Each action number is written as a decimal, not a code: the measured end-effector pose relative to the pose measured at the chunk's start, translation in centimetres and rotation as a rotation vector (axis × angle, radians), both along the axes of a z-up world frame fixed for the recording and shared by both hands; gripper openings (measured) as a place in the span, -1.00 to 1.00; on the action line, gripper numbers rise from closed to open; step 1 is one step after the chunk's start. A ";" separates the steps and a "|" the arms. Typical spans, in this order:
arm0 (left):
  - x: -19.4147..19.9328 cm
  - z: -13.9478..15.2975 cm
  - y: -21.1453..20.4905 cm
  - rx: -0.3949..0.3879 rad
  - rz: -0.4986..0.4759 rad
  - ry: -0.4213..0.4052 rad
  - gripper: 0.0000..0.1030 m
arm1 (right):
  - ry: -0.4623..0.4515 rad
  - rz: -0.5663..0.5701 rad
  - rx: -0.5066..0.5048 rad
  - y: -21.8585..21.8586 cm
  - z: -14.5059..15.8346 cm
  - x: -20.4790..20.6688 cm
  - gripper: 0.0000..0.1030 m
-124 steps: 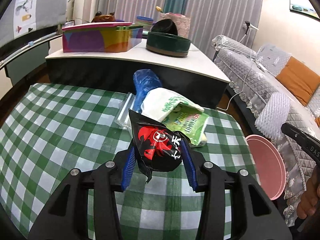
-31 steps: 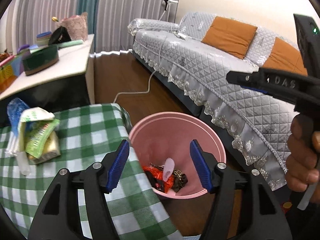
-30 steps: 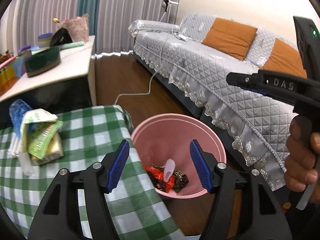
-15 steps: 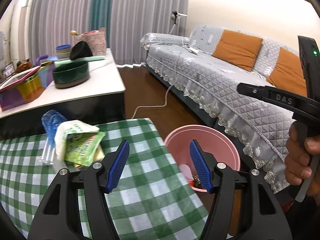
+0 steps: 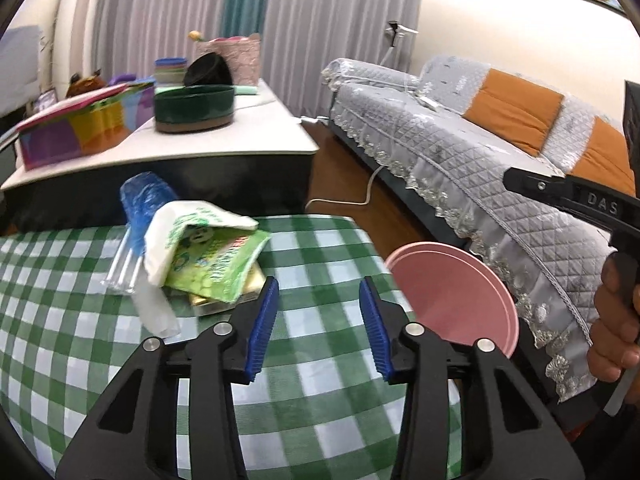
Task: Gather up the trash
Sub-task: 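Move both open grippers back over the table toward the remaining trash, then grasp the clear plastic straws with the left gripper while the right grasps the white foam box, then carry the straws and the foam box over the pink bucket with both grippers, then open both grippers over the pink bucket to drop the straws and foam box, then reach the left gripper to the translucent plastic strip while the right reaches the green panda bag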
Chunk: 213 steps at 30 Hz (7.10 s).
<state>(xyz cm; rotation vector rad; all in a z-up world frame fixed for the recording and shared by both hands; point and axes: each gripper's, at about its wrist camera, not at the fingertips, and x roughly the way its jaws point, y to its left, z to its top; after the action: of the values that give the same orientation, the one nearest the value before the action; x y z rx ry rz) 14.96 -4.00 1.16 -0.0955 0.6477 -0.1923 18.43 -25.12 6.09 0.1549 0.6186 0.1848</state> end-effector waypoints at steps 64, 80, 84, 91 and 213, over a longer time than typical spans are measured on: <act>7.3 -6.4 16.9 -0.123 0.372 0.138 -0.91 | 0.148 0.418 0.099 21.8 -7.4 9.1 -0.86; 2.4 0.3 14.0 -0.059 0.382 0.011 -0.91 | 0.027 0.352 0.086 15.8 -1.2 4.1 -0.90; 1.0 1.2 12.6 -0.041 0.358 -0.009 -0.91 | 0.010 0.330 0.076 14.0 -0.6 2.4 -0.91; -0.6 2.5 9.9 -0.026 0.301 -0.038 -0.91 | -0.015 0.272 0.060 10.6 0.8 0.6 -0.91; 3.0 -5.4 8.2 -0.040 0.360 0.103 -0.31 | 0.163 0.169 0.134 8.6 -6.2 5.7 -0.35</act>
<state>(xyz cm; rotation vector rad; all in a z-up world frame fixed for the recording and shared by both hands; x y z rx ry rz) 17.94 4.17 -4.24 -0.2589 0.7181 0.1477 24.12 -16.48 -0.16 0.2486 0.7826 0.3797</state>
